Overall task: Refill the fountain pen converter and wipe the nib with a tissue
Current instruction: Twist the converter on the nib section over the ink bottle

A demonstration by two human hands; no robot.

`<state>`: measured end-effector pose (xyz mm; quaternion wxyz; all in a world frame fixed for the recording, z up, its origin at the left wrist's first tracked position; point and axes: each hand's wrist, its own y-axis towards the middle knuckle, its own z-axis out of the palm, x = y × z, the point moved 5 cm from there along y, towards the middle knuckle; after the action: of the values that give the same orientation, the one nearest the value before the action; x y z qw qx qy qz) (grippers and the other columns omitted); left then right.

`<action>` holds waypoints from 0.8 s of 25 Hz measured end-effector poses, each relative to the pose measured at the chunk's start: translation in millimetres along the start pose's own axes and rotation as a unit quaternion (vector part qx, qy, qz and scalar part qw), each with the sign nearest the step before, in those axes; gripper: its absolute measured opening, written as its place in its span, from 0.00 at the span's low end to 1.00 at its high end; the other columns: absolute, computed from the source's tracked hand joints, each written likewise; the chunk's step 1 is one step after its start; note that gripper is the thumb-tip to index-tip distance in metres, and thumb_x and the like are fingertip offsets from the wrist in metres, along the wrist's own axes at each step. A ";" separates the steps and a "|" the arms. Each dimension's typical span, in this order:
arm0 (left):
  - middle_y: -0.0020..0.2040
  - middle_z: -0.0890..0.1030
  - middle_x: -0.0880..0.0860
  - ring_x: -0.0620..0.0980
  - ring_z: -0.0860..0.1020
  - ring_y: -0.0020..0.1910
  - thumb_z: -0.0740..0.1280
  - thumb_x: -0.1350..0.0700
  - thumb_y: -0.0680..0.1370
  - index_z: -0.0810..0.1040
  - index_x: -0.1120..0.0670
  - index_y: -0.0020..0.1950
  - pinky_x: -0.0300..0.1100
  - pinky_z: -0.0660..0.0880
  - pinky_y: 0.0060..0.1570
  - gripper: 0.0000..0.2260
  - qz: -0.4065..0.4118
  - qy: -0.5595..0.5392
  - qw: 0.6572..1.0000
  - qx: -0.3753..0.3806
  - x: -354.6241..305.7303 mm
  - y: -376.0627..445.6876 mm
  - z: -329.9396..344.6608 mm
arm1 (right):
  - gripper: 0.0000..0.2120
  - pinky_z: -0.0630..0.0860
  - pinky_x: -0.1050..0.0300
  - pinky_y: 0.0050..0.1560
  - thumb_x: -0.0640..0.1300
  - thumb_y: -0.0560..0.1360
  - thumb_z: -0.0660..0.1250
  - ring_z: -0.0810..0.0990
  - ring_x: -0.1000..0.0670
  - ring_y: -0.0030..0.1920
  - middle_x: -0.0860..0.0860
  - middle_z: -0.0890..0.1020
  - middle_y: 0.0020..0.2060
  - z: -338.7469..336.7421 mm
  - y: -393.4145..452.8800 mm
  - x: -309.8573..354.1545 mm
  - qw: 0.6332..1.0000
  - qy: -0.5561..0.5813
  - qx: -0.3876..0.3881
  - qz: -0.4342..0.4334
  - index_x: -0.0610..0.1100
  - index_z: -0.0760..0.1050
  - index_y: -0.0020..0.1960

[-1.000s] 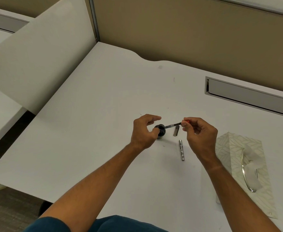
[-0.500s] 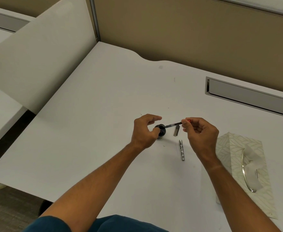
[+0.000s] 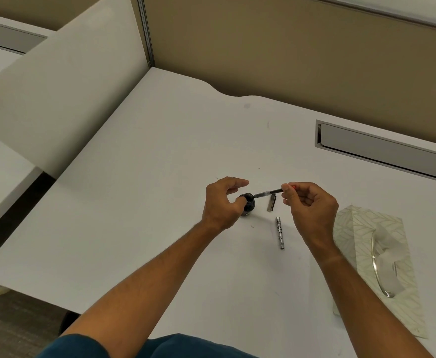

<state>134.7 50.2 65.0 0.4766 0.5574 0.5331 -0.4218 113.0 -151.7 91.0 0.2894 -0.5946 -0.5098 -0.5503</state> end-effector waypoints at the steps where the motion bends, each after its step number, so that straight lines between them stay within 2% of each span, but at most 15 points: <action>1: 0.51 0.84 0.53 0.49 0.81 0.53 0.64 0.61 0.64 0.83 0.60 0.54 0.40 0.78 0.55 0.19 -0.007 -0.008 1.000 0.000 0.2 0.2 0.2 | 0.04 0.82 0.62 0.40 0.43 0.73 0.75 0.86 0.52 0.38 0.55 0.86 0.37 -2.5 0.0 -4.5 0.999 0.027 -0.016 0.029 0.51 0.83 0.45; 3: 0.50 0.84 0.52 0.46 0.82 0.51 0.64 0.62 0.65 0.82 0.58 0.54 0.38 0.79 0.53 0.19 -0.038 -0.039 0.998 -0.018 3.1 0.6 -0.4 | 0.02 0.82 0.61 0.41 0.42 0.74 0.74 0.87 0.50 0.40 0.50 0.87 0.37 -9.7 -2.4 -15.7 0.987 0.105 -0.054 0.108 0.46 0.83 0.46; 5: 0.47 0.85 0.53 0.46 0.82 0.48 0.65 0.64 0.68 0.82 0.56 0.54 0.37 0.79 0.50 0.16 -0.099 -0.094 0.989 -0.064 11.1 -0.2 -1.9 | 0.02 0.82 0.61 0.43 0.39 0.74 0.73 0.87 0.49 0.42 0.49 0.87 0.38 -16.7 -8.5 -24.9 0.961 0.194 -0.078 0.179 0.42 0.82 0.47; 8: 0.44 0.84 0.56 0.53 0.83 0.49 0.66 0.68 0.73 0.80 0.58 0.54 0.45 0.80 0.51 0.12 -0.200 -0.214 0.952 -0.090 22.8 -10.2 8.4 | 0.02 0.81 0.62 0.46 0.35 0.75 0.71 0.86 0.50 0.44 0.50 0.87 0.39 -22.7 -22.8 -29.7 0.919 0.296 -0.104 0.239 0.40 0.81 0.47; 10: 0.44 0.84 0.57 0.55 0.83 0.49 0.67 0.66 0.74 0.81 0.60 0.53 0.46 0.81 0.50 0.09 -0.235 -0.246 0.938 -0.061 23.8 -21.5 23.5 | 0.02 0.81 0.62 0.46 0.34 0.74 0.71 0.87 0.49 0.45 0.49 0.87 0.39 -23.5 -34.7 -28.7 0.893 0.345 -0.122 0.262 0.39 0.81 0.47; 13: 0.44 0.85 0.58 0.54 0.84 0.48 0.69 0.63 0.76 0.82 0.60 0.51 0.41 0.80 0.47 0.05 -0.235 -0.281 0.930 0.016 12.0 -32.7 47.2 | 0.02 0.81 0.63 0.44 0.34 0.74 0.71 0.87 0.49 0.44 0.47 0.87 0.39 -21.1 -54.0 -26.4 0.858 0.394 -0.139 0.299 0.38 0.80 0.47; 16: 0.47 0.85 0.57 0.53 0.84 0.49 0.70 0.60 0.76 0.83 0.61 0.51 0.40 0.79 0.48 0.06 -0.215 -0.321 0.919 0.077 -5.4 -33.7 64.4 | 0.03 0.81 0.64 0.41 0.35 0.74 0.72 0.87 0.50 0.43 0.47 0.87 0.39 -18.4 -72.6 -25.9 0.823 0.429 -0.148 0.341 0.37 0.80 0.48; 20: 0.47 0.85 0.57 0.52 0.84 0.50 0.69 0.58 0.77 0.82 0.63 0.52 0.42 0.80 0.51 0.09 -0.220 -0.350 0.904 0.106 -18.9 -37.9 76.9 | 0.02 0.81 0.64 0.39 0.34 0.74 0.71 0.87 0.50 0.42 0.44 0.87 0.39 -13.5 -93.0 -29.6 0.798 0.456 -0.141 0.367 0.36 0.82 0.45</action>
<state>98.4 -29.8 65.8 0.4656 0.2899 0.3934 -0.7378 25.8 -143.3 45.8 0.5817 -0.4515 0.0217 -0.6762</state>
